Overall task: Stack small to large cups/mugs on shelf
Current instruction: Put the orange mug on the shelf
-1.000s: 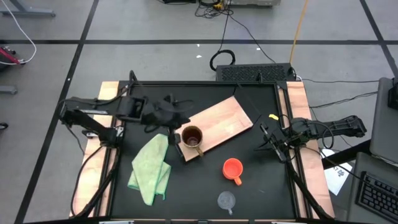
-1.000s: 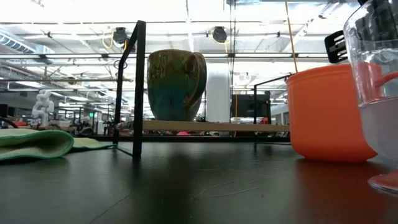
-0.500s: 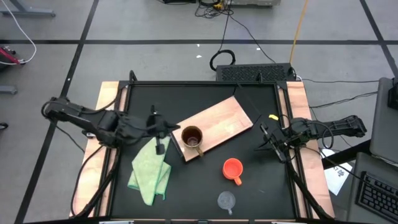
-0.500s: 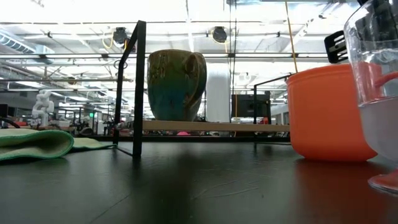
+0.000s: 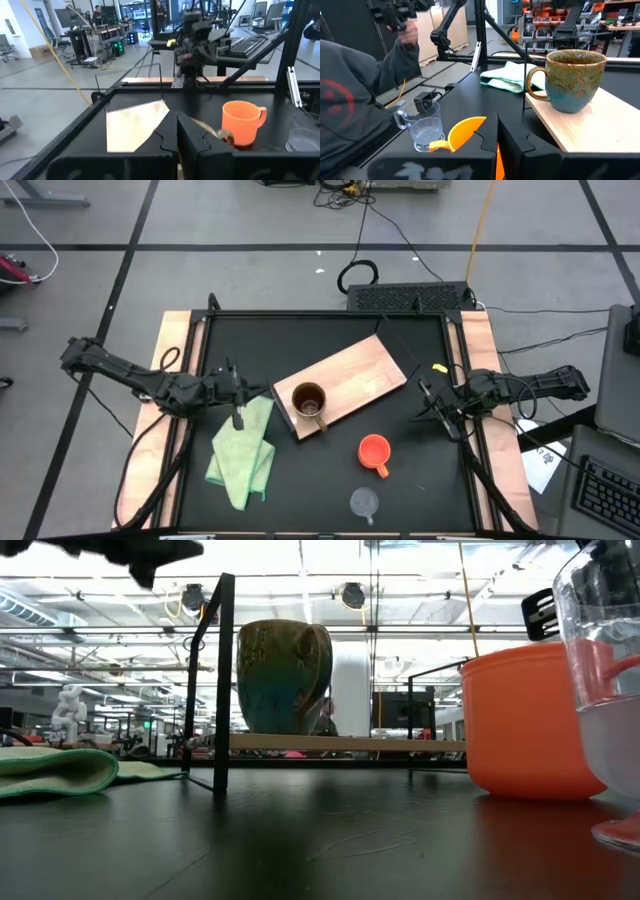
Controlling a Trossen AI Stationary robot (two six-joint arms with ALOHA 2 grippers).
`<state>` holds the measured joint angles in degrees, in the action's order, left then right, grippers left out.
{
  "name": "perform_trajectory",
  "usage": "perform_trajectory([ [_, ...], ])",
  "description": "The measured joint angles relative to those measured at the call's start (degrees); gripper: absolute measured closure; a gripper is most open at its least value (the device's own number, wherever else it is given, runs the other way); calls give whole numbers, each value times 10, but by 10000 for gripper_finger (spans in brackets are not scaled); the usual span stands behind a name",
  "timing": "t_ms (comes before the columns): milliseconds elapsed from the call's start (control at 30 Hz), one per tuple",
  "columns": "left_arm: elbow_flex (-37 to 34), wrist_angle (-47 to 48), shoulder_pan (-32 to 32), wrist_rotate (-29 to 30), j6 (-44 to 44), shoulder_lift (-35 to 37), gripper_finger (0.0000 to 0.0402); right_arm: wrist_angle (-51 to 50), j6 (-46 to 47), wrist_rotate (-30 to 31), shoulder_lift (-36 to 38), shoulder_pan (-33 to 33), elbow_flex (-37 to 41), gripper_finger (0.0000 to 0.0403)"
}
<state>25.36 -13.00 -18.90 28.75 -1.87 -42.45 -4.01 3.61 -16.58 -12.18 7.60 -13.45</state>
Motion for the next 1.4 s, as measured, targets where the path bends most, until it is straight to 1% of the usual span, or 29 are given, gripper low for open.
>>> perform_trajectory([
  [133, -58, -35, 0, 0, 0, 14, 401, 3, -2, 0, 0, 0, 0, 403],
  [400, -165, -135, 0, -2, 11, 17, 401, 22, -6, 0, 0, 0, 0, 403],
  [667, -244, -214, 0, -3, 39, 17, 401, 52, -38, 0, 0, 0, 5, 403],
  [733, -248, -210, 0, -3, 49, 17, 401, 67, -59, 0, 0, 0, 13, 403],
  [867, -248, -203, 0, -6, 57, 16, 401, 107, -72, 0, -1, 0, 29, 403],
  [967, -248, -204, 0, -31, 53, 16, 401, 129, -66, 0, -7, 0, 30, 403],
  [1067, -248, -203, 0, -37, 51, 16, 396, 142, -61, 0, -21, 0, 30, 403],
  [1233, -248, -202, 0, -37, 48, 16, 386, 170, -53, 3, -71, 0, 21, 400],
  [1400, -248, -202, 0, -37, 49, 16, 384, 171, -48, 2, -147, 0, -23, 375],
])
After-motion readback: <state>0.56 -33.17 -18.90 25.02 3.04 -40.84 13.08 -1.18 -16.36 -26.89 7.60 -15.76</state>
